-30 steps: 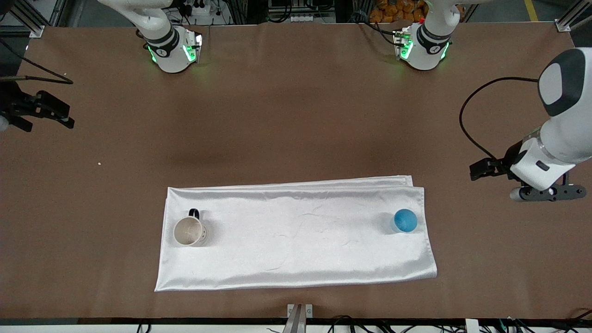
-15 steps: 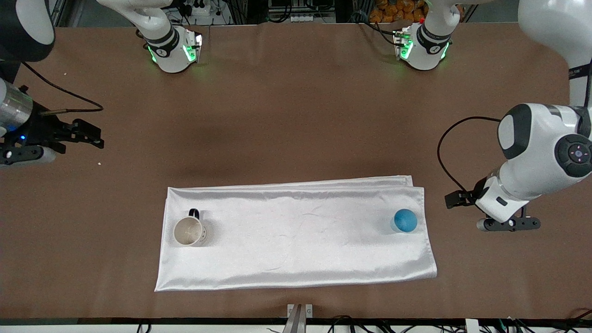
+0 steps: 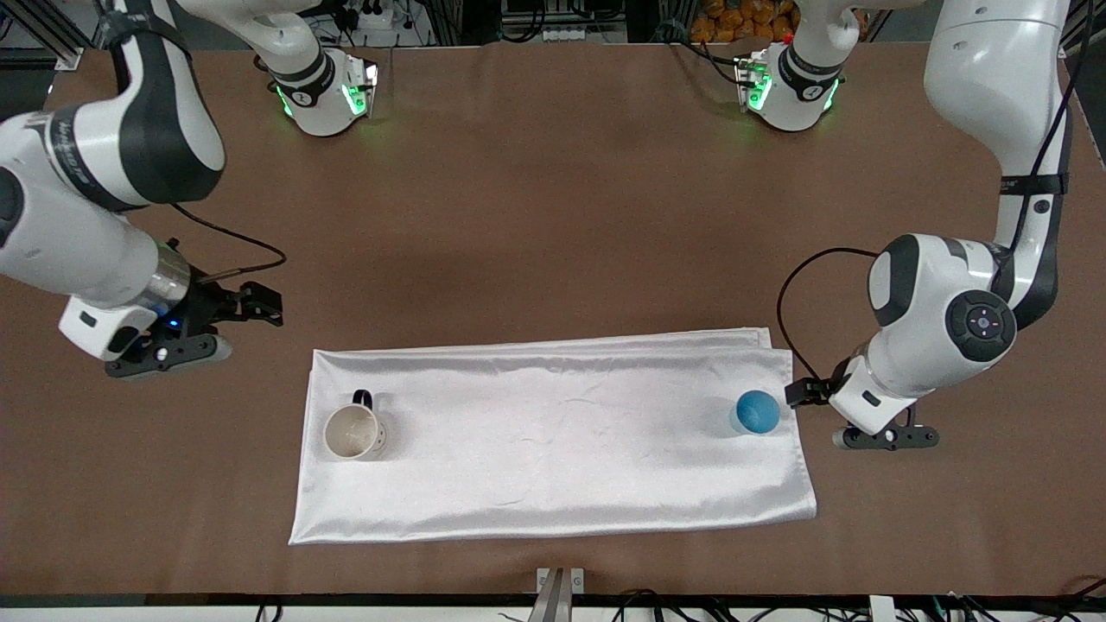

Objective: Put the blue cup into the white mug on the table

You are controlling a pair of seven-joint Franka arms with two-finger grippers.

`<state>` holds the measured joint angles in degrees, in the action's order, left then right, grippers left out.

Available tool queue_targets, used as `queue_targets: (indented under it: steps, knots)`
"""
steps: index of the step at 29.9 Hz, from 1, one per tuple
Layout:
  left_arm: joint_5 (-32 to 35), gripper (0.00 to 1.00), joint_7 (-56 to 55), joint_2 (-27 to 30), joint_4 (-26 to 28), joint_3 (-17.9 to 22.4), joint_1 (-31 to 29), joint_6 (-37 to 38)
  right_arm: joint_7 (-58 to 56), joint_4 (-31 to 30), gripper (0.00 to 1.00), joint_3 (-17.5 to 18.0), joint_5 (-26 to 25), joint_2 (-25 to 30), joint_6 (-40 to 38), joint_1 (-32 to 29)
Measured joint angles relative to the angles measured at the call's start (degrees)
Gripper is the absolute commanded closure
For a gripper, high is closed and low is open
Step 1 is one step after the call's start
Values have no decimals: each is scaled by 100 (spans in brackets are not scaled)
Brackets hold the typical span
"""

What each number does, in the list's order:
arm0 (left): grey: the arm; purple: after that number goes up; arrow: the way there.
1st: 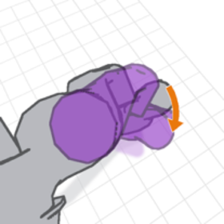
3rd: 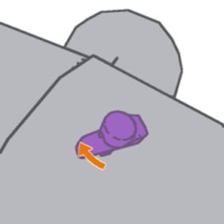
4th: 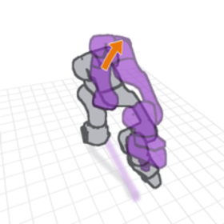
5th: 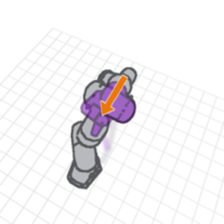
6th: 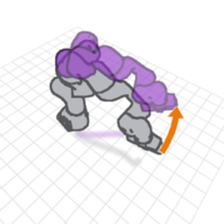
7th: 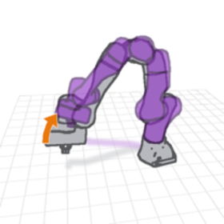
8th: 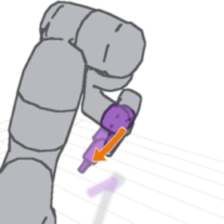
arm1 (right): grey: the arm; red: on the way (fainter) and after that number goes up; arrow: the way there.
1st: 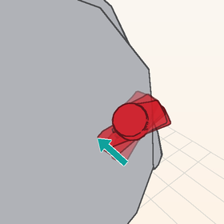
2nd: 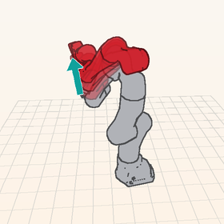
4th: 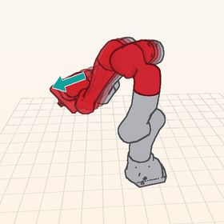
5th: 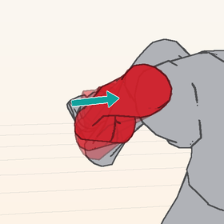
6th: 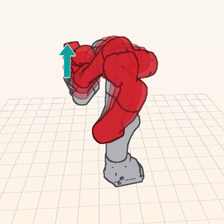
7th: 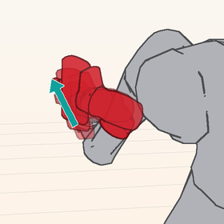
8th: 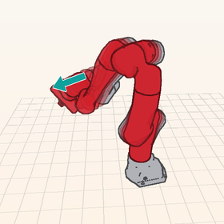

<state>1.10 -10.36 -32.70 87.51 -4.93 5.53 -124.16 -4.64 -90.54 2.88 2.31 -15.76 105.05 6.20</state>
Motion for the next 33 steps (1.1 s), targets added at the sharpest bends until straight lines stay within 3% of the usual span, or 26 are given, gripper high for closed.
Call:
queue_targets:
  steps: [6,16,22,33]
  knots:
    - [0,0,0,-310,-3,4,-5,-287,20,-23,0,2,2,-522,403,284]
    - [0,20,-221,-539,-12,-2,121,-401,40,-15,0,-6,237,-1124,1132,344]
    - [0,26,-388,-635,-12,-2,251,-488,40,-13,0,-7,311,-1555,1564,344]
    - [0,63,-473,-790,-14,1,292,-640,39,55,0,-11,311,-2104,2044,345]
